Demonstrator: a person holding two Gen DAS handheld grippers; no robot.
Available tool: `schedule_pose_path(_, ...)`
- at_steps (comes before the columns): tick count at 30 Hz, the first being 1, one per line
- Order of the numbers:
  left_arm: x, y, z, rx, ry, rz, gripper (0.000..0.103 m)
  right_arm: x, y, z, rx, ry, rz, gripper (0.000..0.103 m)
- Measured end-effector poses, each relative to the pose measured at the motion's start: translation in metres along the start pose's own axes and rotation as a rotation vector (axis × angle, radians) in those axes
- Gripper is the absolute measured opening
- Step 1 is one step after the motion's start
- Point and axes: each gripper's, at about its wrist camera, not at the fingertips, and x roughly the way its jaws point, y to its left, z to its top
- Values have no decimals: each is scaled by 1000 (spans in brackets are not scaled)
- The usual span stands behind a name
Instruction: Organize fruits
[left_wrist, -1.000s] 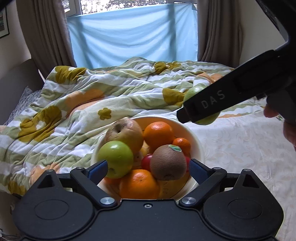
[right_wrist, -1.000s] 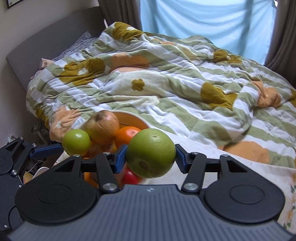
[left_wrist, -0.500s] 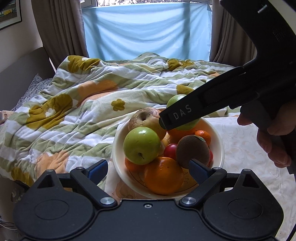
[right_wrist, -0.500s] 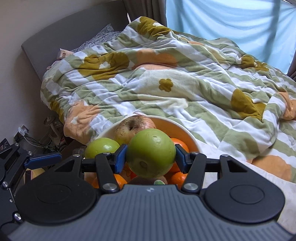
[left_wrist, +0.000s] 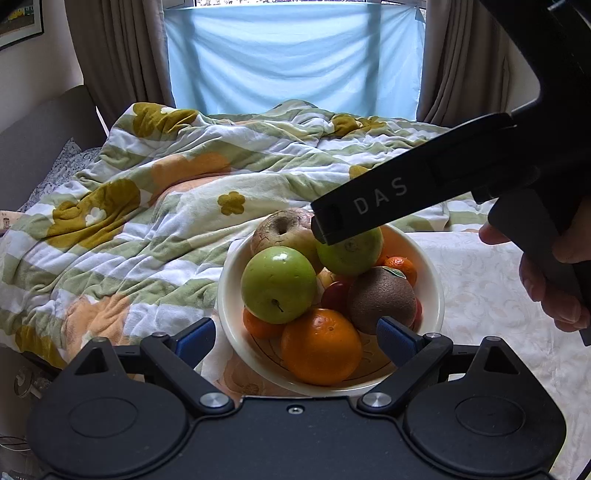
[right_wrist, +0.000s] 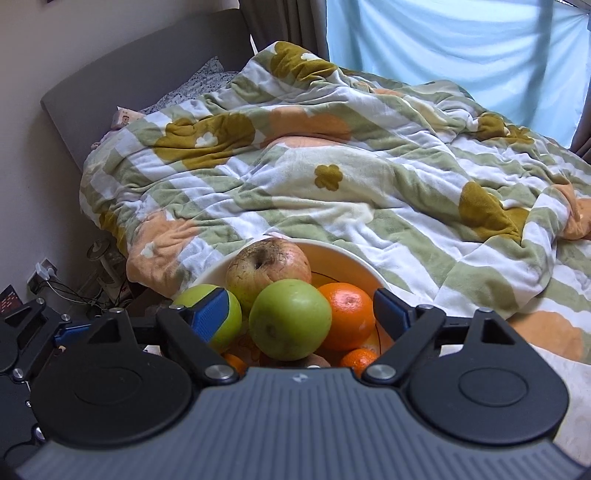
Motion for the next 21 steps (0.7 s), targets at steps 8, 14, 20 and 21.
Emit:
schedule_pose_path(8, -22, -11, 2, 0, -25, 10, 97, -31, -6, -5, 14, -27, -21, 101)
schedule_pose_path(14, -57, -28, 3, 5, -73, 7, 97, -79, -10, -17, 32, -59, -51, 101)
schedule_pose_path(20, -99, -49, -2, 4, -111, -2, 97, -144, -16, -42, 49, -112, -118, 101)
schedule_pose_path(21, -106, -53, -3, 4, -116, -9, 97, -154, -17, -47, 51, -117, -130, 101)
